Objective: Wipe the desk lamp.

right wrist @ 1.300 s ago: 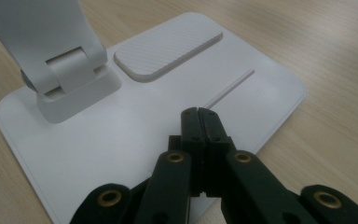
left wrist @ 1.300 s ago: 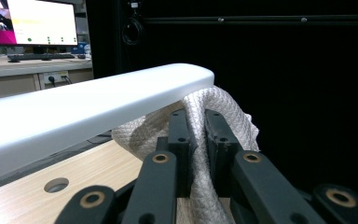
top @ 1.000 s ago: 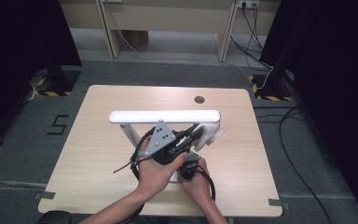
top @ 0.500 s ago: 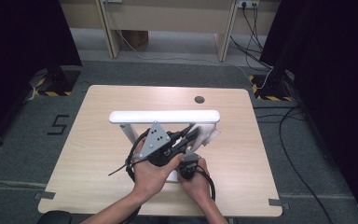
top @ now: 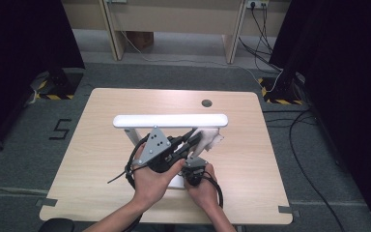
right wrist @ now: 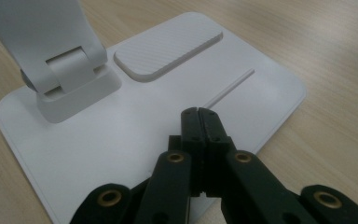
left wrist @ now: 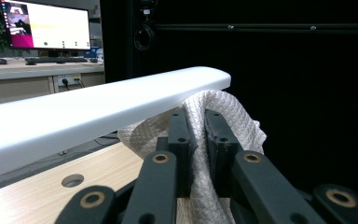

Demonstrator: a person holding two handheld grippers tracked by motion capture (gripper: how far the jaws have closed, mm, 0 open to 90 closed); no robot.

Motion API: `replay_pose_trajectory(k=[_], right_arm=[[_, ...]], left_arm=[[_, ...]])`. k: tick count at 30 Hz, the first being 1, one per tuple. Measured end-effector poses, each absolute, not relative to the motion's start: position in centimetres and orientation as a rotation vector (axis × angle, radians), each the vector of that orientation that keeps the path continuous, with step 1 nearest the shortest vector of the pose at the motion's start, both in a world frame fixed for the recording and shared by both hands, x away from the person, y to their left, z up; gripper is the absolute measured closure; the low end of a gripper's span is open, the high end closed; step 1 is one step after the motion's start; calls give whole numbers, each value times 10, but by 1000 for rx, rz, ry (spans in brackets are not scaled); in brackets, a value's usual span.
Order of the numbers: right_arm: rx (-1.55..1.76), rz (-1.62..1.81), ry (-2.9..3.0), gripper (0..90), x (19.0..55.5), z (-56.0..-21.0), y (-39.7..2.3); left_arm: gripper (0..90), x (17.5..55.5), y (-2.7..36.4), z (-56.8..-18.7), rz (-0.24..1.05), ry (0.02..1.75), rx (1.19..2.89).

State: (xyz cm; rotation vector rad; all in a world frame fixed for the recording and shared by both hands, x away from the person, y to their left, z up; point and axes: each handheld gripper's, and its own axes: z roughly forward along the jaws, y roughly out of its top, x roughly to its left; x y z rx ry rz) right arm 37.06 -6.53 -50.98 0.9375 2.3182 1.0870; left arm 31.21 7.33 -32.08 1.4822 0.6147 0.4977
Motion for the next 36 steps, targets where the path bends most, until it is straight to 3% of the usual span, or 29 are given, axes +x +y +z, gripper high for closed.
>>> replay_pose_trajectory(k=[36], right_arm=[[941, 1086, 2319, 900, 370, -510, -65]], left_arm=[[825, 307, 93, -322, 517, 632, 1473]])
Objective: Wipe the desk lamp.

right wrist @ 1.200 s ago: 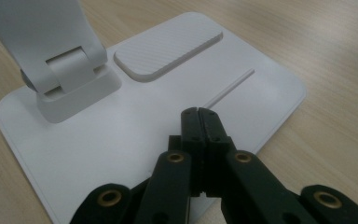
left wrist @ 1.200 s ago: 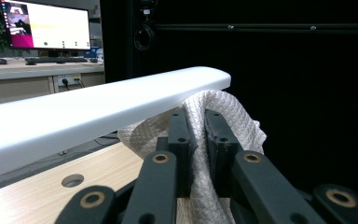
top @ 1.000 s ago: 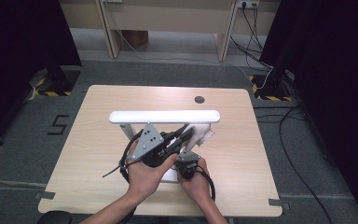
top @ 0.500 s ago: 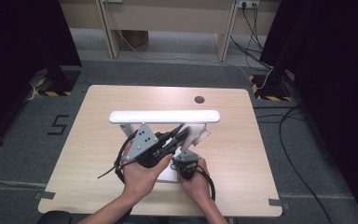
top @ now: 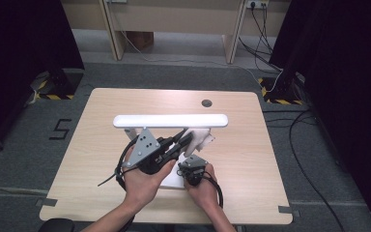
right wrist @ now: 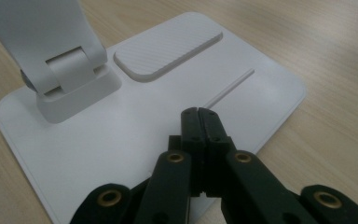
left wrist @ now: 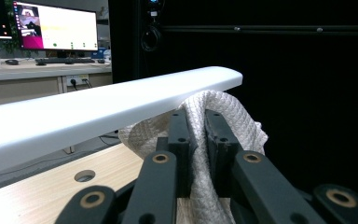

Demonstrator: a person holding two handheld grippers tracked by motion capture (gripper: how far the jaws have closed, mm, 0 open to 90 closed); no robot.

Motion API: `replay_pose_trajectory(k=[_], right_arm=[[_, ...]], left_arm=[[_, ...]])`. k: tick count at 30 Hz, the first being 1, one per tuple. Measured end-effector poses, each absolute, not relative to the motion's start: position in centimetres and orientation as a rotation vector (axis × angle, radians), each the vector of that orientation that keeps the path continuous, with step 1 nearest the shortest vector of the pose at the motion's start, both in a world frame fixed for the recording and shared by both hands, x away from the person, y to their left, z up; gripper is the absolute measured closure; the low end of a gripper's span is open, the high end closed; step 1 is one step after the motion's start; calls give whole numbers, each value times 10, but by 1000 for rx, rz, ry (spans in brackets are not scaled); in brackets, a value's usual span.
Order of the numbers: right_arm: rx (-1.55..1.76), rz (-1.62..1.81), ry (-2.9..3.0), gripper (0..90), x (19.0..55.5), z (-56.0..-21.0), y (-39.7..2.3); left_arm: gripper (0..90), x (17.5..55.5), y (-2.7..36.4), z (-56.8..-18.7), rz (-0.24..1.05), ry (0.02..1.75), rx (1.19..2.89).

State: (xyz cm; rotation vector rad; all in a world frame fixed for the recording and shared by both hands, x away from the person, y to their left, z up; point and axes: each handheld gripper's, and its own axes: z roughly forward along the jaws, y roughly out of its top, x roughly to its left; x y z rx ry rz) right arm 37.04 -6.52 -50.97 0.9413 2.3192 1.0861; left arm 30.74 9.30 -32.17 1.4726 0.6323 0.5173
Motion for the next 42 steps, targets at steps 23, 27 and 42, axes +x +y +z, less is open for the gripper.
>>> replay_pose_trajectory(k=[23, 27, 42], right_arm=[[938, 1082, 2319, 900, 370, -510, -65], [941, 1084, 2319, 900, 370, -510, -65], [940, 1083, 2316, 900, 370, -510, -65]], left_arm=[[825, 305, 111, -324, 535, 655, 1466], [825, 305, 113, -325, 538, 659, 1463], [825, 304, 124, -326, 551, 675, 1457]])
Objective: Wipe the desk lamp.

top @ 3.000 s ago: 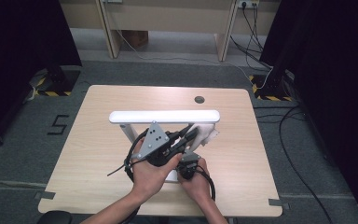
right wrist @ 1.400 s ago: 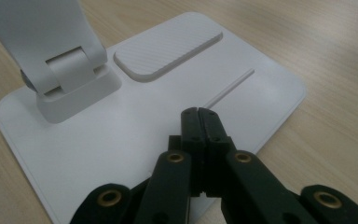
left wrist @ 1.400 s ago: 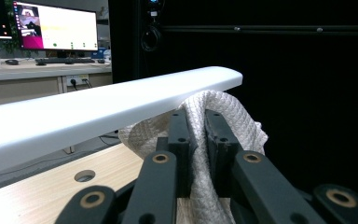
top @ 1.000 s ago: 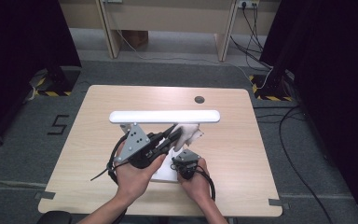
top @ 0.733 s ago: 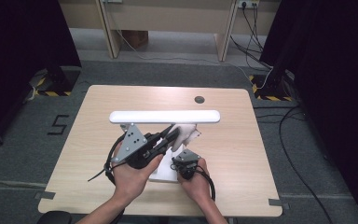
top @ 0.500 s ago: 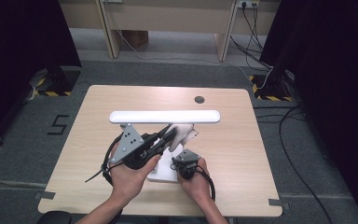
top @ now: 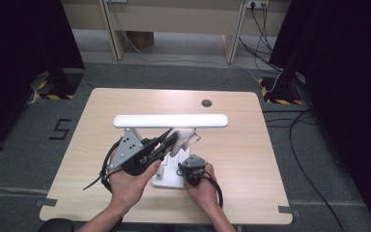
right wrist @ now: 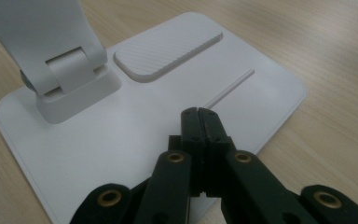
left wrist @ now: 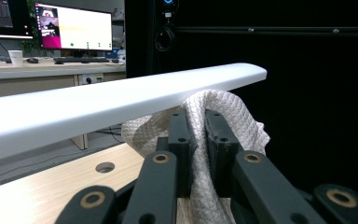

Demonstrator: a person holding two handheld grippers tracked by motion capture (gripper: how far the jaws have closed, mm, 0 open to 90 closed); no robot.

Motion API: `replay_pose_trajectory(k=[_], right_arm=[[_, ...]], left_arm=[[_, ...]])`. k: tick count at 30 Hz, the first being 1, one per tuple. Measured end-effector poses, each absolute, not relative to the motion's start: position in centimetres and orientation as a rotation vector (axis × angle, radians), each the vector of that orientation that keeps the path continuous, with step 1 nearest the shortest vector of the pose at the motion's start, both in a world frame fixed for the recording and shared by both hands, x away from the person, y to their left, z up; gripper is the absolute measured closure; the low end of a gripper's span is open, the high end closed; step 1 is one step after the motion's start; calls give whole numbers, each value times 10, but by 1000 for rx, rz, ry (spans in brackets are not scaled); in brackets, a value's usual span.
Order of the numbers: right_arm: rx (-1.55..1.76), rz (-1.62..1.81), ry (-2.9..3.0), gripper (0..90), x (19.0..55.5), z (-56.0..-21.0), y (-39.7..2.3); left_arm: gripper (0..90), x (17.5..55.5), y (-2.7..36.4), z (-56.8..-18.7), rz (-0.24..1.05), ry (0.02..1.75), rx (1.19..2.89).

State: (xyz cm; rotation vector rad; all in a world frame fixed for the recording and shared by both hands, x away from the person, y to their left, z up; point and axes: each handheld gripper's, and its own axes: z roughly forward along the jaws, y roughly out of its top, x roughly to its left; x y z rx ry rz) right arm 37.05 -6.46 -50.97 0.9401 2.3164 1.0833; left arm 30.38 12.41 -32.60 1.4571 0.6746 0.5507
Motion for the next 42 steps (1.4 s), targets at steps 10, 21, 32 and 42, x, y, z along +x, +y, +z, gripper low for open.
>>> replay_pose_trajectory(k=[10, 21, 32, 42], right_arm=[[942, 1084, 2316, 900, 370, -510, -65], [941, 1083, 2316, 900, 371, -510, -64], [940, 1084, 2315, 900, 371, -510, -64], [940, 1082, 2317, 900, 371, -510, -64]], left_arm=[[824, 303, 132, -328, 555, 692, 1450], [825, 303, 141, -329, 565, 706, 1449], [824, 303, 148, -330, 577, 719, 1454], [824, 302, 154, -331, 585, 727, 1450]])
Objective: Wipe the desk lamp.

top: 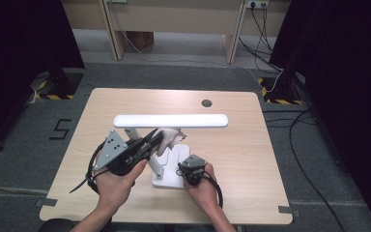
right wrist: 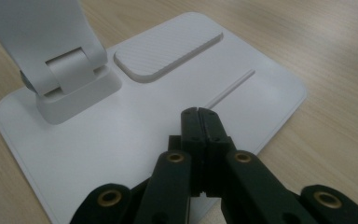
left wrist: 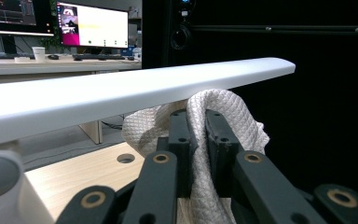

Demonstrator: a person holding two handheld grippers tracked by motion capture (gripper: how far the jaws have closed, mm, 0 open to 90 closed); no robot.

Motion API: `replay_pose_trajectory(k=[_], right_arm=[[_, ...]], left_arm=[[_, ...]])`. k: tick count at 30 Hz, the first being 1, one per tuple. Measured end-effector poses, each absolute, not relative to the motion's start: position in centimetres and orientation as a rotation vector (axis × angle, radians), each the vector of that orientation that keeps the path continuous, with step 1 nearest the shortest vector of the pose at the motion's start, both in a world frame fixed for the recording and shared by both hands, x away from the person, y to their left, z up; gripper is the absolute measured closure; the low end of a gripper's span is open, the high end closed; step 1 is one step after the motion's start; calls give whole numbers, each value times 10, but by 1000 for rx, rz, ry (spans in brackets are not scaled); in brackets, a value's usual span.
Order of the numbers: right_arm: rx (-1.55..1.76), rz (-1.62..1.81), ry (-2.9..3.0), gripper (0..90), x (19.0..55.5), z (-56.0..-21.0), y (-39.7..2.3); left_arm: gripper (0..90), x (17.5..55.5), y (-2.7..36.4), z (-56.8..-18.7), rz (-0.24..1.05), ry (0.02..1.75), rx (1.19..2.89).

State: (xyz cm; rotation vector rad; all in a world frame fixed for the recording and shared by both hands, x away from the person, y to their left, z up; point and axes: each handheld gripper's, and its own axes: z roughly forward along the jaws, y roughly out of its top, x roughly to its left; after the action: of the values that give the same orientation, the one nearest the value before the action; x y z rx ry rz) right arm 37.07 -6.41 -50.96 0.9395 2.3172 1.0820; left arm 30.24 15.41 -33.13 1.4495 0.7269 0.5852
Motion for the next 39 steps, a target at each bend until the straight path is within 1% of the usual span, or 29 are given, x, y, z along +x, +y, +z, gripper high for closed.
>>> replay_pose_trajectory(k=[39], right_arm=[[936, 1079, 2316, 900, 371, -510, -64]], left_arm=[[824, 300, 181, -335, 623, 798, 1414]])
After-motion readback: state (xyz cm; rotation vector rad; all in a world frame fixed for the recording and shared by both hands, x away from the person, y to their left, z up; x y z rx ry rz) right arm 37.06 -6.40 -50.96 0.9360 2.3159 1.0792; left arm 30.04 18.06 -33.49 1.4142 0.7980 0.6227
